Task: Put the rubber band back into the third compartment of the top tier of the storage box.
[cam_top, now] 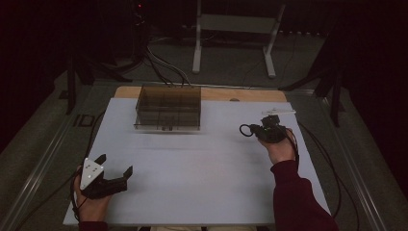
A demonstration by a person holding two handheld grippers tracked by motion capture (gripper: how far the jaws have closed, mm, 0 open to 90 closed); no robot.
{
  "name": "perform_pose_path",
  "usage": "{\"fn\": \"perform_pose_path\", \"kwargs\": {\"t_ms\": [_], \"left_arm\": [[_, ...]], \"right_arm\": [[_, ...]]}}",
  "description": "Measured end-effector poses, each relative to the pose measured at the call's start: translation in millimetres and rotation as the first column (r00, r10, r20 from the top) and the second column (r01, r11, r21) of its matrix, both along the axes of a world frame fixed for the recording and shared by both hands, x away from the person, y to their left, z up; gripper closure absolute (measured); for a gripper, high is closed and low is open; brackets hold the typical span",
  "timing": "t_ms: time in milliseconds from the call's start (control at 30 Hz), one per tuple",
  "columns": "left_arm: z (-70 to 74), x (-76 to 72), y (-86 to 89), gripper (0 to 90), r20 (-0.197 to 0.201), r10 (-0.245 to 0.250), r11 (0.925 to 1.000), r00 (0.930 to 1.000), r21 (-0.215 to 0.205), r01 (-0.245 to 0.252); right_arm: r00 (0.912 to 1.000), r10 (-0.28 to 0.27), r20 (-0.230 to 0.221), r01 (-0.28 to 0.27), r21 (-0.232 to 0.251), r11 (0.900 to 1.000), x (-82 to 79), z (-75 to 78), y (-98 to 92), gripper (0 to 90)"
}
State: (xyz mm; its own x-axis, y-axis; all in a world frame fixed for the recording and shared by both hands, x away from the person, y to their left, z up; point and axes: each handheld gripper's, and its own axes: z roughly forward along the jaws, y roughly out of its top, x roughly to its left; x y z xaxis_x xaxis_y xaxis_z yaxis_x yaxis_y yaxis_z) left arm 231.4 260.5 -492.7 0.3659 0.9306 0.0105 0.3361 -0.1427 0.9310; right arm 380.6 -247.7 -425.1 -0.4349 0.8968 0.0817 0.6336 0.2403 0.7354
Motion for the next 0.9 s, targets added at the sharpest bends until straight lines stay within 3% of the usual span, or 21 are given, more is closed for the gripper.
{"fn": "perform_pose_path", "kwargs": {"t_ms": [900], "left_arm": [[-1.2,-0.5,0.2,0.7,-0.005,0.026,0.9996,0.9996,0.011,-0.026]], "right_arm": [[0.9986,0.034,0.04,-0.036,0.039,0.999,12.2,23.1,26.9,87.8]]}}
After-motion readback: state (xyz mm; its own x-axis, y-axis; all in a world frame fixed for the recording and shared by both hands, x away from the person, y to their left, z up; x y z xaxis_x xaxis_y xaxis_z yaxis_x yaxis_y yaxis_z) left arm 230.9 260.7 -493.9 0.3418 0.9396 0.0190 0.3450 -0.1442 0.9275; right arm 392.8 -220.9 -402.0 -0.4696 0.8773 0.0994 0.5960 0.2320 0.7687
